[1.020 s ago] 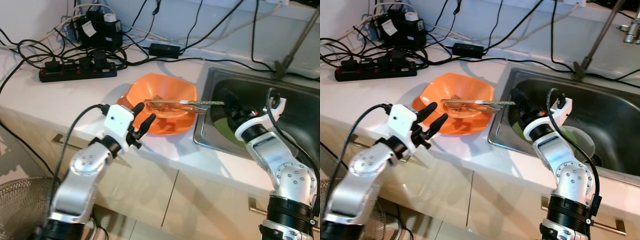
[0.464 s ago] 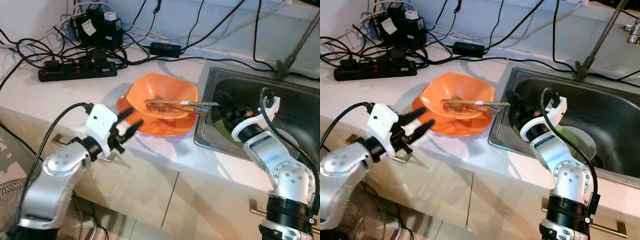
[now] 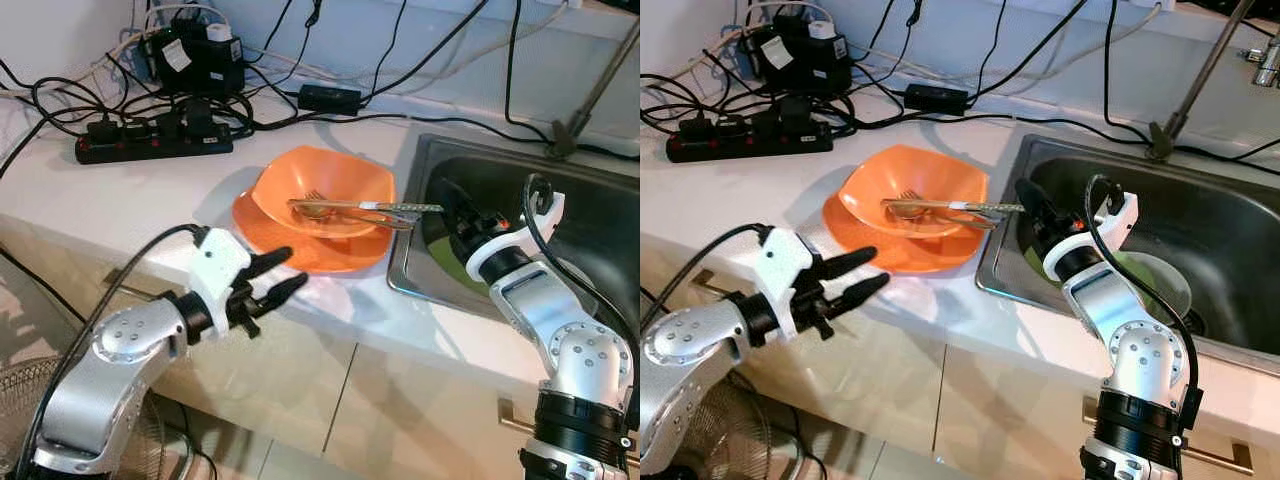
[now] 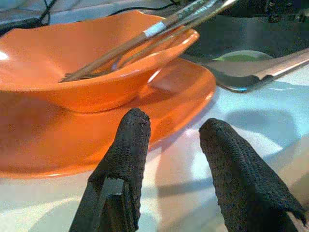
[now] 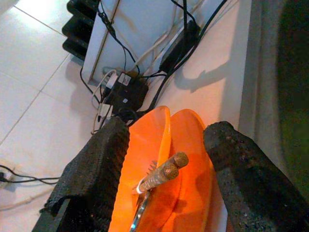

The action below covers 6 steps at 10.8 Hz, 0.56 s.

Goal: Kitchen organization

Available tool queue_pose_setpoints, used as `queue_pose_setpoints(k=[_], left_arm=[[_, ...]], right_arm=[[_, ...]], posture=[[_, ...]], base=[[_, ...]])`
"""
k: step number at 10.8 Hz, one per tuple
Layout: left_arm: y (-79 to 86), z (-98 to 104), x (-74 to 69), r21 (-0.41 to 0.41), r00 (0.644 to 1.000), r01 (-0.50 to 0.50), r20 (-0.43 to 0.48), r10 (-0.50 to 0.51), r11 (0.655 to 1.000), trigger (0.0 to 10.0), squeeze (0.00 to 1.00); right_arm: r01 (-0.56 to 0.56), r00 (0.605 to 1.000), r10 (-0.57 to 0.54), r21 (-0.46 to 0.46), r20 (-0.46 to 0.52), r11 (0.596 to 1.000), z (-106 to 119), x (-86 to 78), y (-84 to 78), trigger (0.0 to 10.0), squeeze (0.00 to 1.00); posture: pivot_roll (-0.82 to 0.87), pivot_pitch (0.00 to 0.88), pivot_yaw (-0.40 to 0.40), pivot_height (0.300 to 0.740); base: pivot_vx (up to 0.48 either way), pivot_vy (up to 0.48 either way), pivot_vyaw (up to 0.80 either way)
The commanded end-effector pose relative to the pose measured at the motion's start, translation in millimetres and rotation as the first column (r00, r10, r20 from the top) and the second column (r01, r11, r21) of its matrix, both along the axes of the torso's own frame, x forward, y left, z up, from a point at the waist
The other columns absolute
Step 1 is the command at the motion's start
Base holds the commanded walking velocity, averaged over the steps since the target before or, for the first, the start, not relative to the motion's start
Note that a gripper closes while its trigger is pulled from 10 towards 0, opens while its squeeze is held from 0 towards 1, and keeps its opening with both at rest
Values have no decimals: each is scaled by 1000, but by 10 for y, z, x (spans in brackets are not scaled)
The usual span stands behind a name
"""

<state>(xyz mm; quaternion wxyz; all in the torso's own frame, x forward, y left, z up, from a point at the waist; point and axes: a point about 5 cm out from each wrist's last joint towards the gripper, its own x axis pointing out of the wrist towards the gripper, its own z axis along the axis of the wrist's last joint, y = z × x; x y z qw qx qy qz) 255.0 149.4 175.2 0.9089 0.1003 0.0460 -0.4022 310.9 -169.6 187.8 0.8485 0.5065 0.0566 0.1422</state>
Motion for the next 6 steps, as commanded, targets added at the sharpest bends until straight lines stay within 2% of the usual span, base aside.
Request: queue_pose_setpoints(k=[1,5,6], left_arm=[[-37,8,-37,-1,1000,31,-7,-31,1000,10000,0],[-105,-1,23,-24,999,45,-9,-45,999,10000,0],[-184,-8,37,-37,998,68,-6,-68,997,10000,0]], right_arm=[[13,1000,-13,-14,13,1000,33,-22,-24,10000,0],[3,1000,-3,-20,25,1000,46,8,16,10000,0],[1,1000,0,-24,23,1000,35,33,35,8078,0]], posture=[[215,45,-57,740],[211,37,-61,740],[212,36,-60,740]], base=[[0,0,0],[0,0,0],[0,0,0]])
